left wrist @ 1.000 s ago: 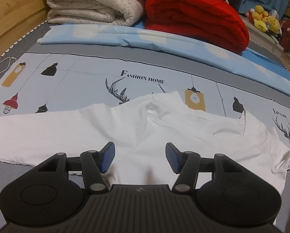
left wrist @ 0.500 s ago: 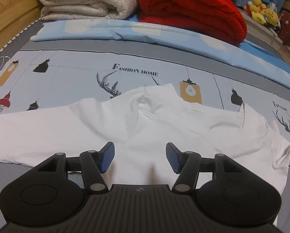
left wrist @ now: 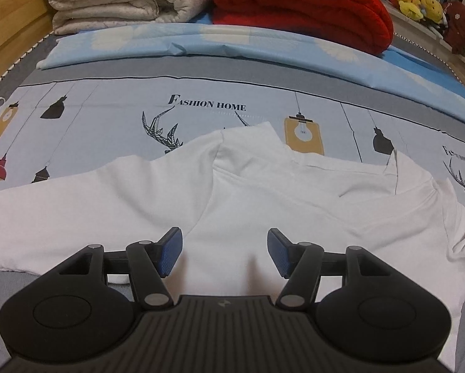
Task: Fold small clothes
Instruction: 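Lay the sleeve across the shirt body with the right gripper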
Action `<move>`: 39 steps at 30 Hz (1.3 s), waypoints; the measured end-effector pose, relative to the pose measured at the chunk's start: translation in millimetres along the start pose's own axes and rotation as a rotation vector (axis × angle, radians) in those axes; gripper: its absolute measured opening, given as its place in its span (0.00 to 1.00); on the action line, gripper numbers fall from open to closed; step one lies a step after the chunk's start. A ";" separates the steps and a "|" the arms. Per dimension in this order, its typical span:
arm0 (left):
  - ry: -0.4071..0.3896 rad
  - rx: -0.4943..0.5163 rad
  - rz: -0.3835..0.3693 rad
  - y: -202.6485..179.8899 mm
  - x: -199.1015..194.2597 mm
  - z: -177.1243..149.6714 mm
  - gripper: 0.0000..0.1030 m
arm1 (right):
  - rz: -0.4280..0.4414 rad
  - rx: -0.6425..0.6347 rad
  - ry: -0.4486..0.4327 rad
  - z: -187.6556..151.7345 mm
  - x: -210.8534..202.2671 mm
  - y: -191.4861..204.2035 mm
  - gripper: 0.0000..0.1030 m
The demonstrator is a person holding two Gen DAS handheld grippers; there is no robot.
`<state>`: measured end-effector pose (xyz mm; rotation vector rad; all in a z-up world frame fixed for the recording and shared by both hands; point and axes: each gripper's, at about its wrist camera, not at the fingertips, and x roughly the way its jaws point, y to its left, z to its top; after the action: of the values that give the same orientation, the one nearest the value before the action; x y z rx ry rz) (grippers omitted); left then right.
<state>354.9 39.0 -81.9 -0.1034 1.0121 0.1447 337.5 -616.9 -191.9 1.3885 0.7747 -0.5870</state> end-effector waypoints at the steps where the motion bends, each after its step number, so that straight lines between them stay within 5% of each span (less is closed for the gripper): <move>1: 0.000 0.001 0.000 -0.1 0.6 0.5 0.64 | -0.027 -0.015 -0.008 0.1 0.1 0.6 0.04; 8: 0.000 0.007 -0.008 -4.7 2.4 2.4 0.64 | -0.026 -0.103 -0.079 2.7 -8.9 3.7 0.00; 16: -0.002 0.005 -0.007 -5.0 2.0 2.0 0.64 | 0.330 -0.458 -0.515 -5.1 -97.7 36.0 0.00; 18: -0.004 0.009 -0.011 -6.9 1.2 1.7 0.64 | 0.310 -0.522 -0.605 -9.3 -110.2 34.4 0.00; 20: -0.004 0.013 -0.016 -9.3 0.9 1.3 0.65 | 0.194 -0.448 -0.595 0.1 -105.9 21.0 0.00; 23: -0.003 0.022 -0.019 -12.9 1.3 -0.3 0.65 | -0.086 -0.326 -0.463 19.6 -77.6 -9.3 0.03; 26: -0.001 0.020 -0.017 -13.9 2.5 -0.1 0.65 | -0.059 -0.292 -0.377 28.2 -63.2 -20.8 0.03; 28: -0.001 0.019 -0.015 -14.7 3.8 -0.1 0.65 | -0.012 -0.416 -0.372 21.2 -59.6 -3.8 0.07; 30: 0.004 0.022 -0.014 -17.0 5.8 -0.8 0.65 | 0.031 -0.552 -0.347 10.3 -53.5 18.7 0.35; 32: 0.009 0.028 -0.016 -19.4 8.1 -2.1 0.65 | 0.043 -0.688 -0.311 -3.1 -42.1 41.8 0.53; 35: 0.015 0.036 -0.018 -22.2 11.1 -2.9 0.65 | -0.025 -0.925 -0.293 -27.1 -21.5 69.8 0.53; 39: 0.019 0.036 -0.017 -21.7 13.4 -3.0 0.65 | -0.239 -1.112 -0.295 -47.9 15.9 85.0 0.50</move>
<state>363.1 18.1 -94.5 -0.0807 1.0318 0.1096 406.1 -558.8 -150.8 0.1854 0.8273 -0.4078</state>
